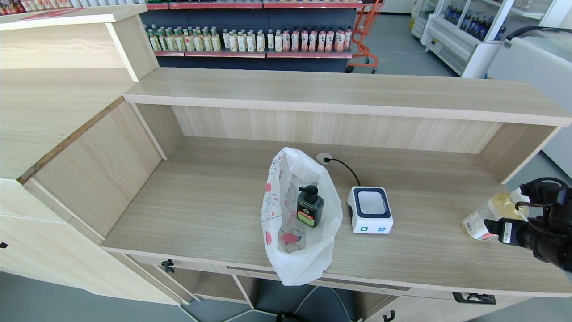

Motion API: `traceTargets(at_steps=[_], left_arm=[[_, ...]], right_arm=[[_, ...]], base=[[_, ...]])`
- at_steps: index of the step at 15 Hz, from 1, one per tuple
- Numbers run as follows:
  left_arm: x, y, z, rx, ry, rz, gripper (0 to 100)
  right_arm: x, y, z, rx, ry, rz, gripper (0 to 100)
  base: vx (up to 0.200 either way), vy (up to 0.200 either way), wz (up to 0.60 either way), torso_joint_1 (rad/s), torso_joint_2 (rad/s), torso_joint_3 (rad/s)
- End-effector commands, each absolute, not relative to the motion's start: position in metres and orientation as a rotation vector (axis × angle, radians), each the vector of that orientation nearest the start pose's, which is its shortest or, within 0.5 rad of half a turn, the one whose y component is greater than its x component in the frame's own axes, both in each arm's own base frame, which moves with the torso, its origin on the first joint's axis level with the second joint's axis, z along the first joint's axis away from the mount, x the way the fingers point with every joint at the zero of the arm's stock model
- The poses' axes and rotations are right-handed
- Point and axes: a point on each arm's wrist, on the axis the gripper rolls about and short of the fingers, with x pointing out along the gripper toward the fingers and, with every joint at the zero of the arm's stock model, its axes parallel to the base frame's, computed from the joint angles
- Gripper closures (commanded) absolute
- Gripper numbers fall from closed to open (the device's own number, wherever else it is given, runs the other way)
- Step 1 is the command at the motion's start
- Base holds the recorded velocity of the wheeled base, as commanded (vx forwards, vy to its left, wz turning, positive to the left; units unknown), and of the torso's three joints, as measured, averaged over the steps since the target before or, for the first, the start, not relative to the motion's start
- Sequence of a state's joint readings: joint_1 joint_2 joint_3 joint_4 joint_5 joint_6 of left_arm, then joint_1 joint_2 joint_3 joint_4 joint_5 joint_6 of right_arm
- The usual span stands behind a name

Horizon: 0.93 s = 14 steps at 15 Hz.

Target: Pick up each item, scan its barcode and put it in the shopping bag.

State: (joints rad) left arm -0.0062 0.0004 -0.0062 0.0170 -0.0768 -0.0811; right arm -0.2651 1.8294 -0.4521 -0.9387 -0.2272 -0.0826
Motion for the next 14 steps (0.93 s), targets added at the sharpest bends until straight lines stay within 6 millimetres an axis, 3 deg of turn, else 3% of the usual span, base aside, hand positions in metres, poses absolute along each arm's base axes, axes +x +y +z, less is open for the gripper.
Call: traceTargets(at_steps=[1, 14], left_arm=[[-0.023, -0.002, 0.075, -0.082, 0.014, -0.082, 0], [-0.023, -0.002, 0.075, -0.083, 0.014, -0.082, 0]], right_arm=[[0.271, -0.079, 0.082, -0.072, 0.467, -0.454, 0], [0.298, -0.082, 0.062, -0.198, 0.343, -0.375, 0]], base=[[0.0, 0.0, 0.0, 0.0, 0.0, 0.0], [0.0, 0.0, 0.0, 0.0, 0.0, 0.0]])
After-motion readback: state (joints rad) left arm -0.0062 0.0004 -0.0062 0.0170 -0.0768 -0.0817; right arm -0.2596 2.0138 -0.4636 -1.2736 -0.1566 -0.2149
